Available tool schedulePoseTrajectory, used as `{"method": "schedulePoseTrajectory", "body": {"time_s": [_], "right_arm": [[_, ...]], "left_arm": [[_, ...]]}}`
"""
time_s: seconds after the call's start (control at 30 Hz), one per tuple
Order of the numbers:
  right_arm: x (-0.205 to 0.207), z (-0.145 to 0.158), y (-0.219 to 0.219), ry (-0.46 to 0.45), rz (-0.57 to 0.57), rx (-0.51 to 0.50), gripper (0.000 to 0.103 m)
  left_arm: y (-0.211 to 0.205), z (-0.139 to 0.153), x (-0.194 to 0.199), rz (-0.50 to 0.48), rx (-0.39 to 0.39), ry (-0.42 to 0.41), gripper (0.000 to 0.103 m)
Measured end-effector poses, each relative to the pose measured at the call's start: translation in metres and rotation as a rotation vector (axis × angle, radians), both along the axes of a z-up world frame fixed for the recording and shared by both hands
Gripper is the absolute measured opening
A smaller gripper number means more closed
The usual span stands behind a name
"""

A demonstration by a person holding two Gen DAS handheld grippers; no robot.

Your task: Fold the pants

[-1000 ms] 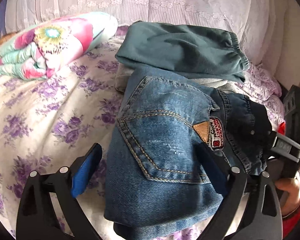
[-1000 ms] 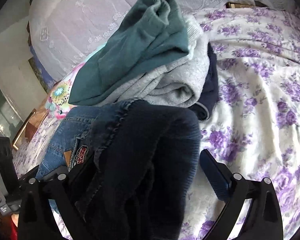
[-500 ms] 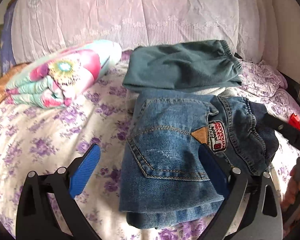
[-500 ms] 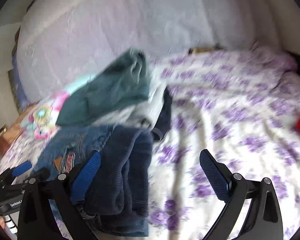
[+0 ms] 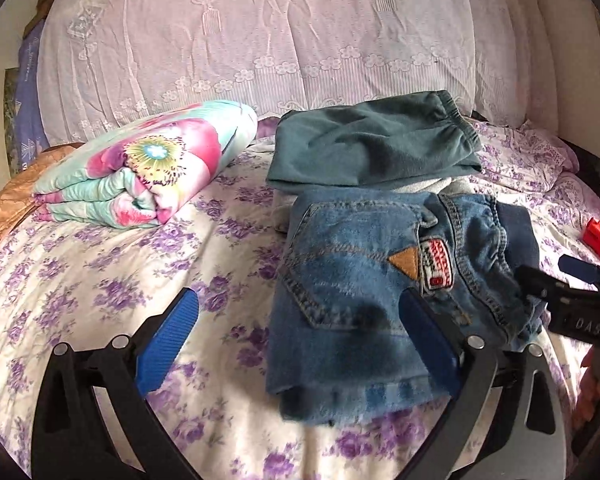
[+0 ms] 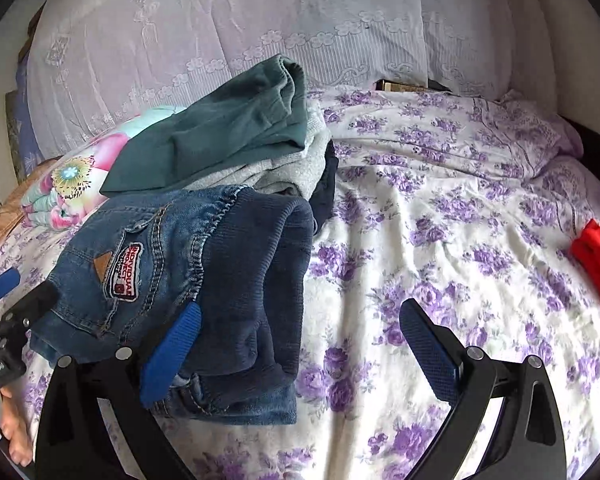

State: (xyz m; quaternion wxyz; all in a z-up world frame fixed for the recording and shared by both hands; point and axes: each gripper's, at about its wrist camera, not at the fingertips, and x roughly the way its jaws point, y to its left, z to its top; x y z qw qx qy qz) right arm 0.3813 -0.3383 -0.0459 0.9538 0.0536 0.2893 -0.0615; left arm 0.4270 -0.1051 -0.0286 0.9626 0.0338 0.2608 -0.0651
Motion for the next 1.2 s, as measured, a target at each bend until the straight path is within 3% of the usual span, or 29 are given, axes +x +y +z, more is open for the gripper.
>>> {"method": "schedulePoseTrajectory", "body": {"time_s": [0.33, 0.6, 0.87, 1.2], "right_arm": [[-0.032, 0.002, 0.018, -0.019, -0.023, -0.070, 0.099], [-0.055, -0.005, 0.035, 0.033, 0.054, -0.064, 0.099], [-0.087, 0.005, 0.056, -0.051, 0.113, -0.117, 0.099], [-0.101, 0.018, 0.052, -0.098, 0.137, -0.102, 0.099]], "left_arm": [[0.022, -0.003, -0.040, 0.053, -0.034, 0.016, 0.098], [0.031, -0.007, -0.073, 0.088, -0.032, 0.038, 0.098], [0.040, -0.005, -0.097, 0.150, -0.038, 0.019, 0.098], [0.012, 0.008, -0.096, 0.126, 0.097, -0.049, 0.098]]}}
